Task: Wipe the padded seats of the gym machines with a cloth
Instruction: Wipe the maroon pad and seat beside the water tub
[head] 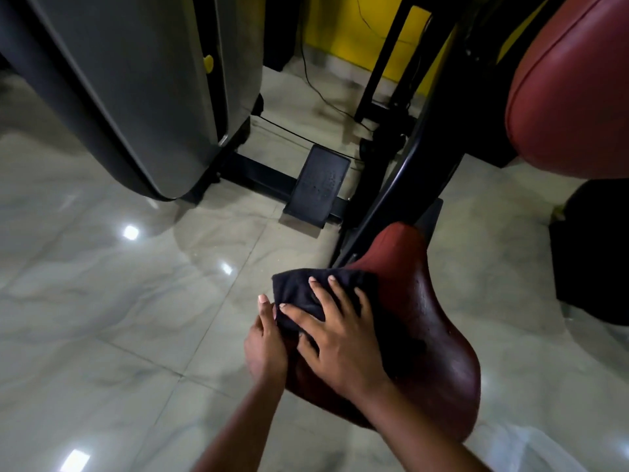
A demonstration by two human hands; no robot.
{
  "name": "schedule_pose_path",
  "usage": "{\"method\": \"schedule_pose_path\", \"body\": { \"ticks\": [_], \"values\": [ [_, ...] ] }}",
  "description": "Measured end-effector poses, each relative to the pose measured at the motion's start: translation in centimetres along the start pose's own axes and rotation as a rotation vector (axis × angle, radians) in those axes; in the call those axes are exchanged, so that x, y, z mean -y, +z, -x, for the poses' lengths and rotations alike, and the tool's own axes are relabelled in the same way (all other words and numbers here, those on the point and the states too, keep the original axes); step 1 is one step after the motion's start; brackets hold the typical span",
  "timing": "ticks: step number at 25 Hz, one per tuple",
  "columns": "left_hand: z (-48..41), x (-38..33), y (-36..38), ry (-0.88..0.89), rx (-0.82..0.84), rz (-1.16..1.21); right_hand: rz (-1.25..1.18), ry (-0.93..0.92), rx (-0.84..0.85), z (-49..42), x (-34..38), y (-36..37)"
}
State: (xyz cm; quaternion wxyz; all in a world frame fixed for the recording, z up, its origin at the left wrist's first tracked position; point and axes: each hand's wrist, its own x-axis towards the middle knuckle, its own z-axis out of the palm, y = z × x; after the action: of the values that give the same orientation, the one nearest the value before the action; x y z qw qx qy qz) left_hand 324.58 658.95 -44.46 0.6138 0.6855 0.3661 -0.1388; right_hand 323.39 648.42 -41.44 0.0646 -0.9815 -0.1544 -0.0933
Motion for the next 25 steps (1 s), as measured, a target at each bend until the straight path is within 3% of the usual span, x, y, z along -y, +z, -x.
{"method": "schedule_pose_path", "body": {
  "ticks": [3,8,11,14,16,20,22,25],
  "values": [
    [-0.3,-0.1,-0.5,0.084,0.094,-0.083,0.029,-0.009,-0.038,-1.3,-5.3,-0.6],
    [-1.7,-2.7,0.6,0.275,0.149,-0.427,0.103,0.167,-0.022,-5.2,-13.9,-2.1],
    [-2.3,-3.9,1.6,0.386,0.137,-0.601,0.066,0.241,-0.083,-5.4,-12.7,-2.2],
    [-2.0,-4.8,2.8,0.484,0.143,-0.712,0.068,0.064,-0.032,-1.0,-9.2,-1.6],
    [-1.9,-5.6,4.0,0.562,0.15,-0.867,0.068,-0.01,-0.031,-1.4,-10.6,-1.4],
    [-1.8,-5.7,4.5,0.607,0.096,-0.981,0.042,0.258,-0.082,-6.7,-14.3,-1.8],
    [-1.9,-5.5,4.3,0.609,0.098,-0.976,0.054,0.291,-0.072,-6.0,-13.0,-1.5],
    [-2.0,-5.7,4.2,0.626,0.109,-0.972,0.08,0.064,0.011,-2.7,-9.7,-1.2]
  ]
}}
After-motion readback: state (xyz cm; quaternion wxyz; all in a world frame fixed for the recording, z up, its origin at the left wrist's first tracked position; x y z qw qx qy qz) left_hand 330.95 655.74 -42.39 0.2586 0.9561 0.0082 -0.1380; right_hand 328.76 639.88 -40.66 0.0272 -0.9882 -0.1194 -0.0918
